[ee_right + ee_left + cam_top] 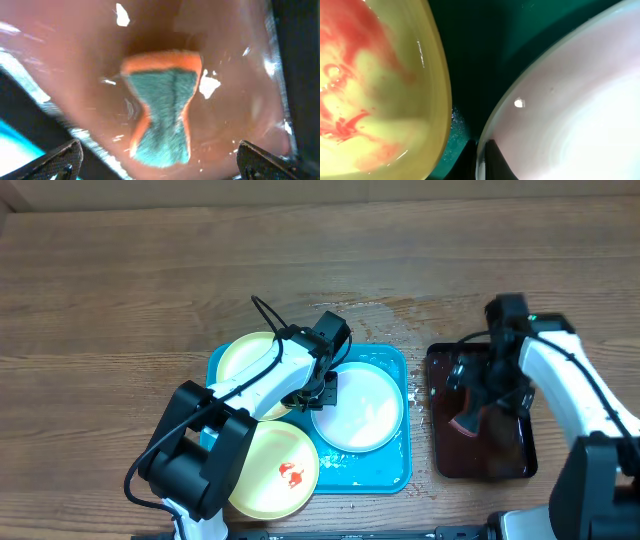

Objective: Clean dirty plates on tray and stack at the side
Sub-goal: 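Release the sponge onto the black tray and raise the right gripper, then lift the white plate by its rim with the left gripper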

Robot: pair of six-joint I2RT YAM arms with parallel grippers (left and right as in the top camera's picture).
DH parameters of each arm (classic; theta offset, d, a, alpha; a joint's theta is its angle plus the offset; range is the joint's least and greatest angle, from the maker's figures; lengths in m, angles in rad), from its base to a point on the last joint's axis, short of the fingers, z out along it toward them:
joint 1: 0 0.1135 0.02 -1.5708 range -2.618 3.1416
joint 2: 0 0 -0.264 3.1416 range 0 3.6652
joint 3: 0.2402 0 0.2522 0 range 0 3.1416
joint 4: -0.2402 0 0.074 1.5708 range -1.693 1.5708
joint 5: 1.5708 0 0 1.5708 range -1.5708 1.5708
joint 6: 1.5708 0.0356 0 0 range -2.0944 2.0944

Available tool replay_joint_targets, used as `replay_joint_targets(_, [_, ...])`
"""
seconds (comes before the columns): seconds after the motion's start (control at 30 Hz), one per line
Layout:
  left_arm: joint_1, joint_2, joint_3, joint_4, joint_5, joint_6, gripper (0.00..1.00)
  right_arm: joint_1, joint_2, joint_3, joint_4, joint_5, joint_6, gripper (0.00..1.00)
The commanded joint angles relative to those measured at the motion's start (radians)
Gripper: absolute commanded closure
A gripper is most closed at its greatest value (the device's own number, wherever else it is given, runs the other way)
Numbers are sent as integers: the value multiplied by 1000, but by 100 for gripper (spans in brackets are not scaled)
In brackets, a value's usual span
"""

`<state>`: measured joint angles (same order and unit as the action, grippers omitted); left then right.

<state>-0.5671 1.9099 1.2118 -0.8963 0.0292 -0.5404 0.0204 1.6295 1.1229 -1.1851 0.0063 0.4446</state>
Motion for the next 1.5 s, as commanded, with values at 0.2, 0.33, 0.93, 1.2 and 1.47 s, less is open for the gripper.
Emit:
replay_joint_targets(0.2, [17,23,51,-43,-57,40,96,-3,-67,406,-196,-1,-30,0])
replay_joint_targets(0.33, [17,-10,98,-74,-25,39,96,-3,-67,489,-233,-1,-34,0])
replay_joint_targets(0.93, [17,-279,120,-78,26,39,96,-40,-67,569,-243,-1,-106,0])
replay_joint_targets(1.2, [16,-303,120,-43,132,40,96,-50,-67,761,-326,0,-125,0])
replay_joint_targets(1.47, [-41,-302,128,23,201,42,96,-50,-67,983,-452,-1,-129,0])
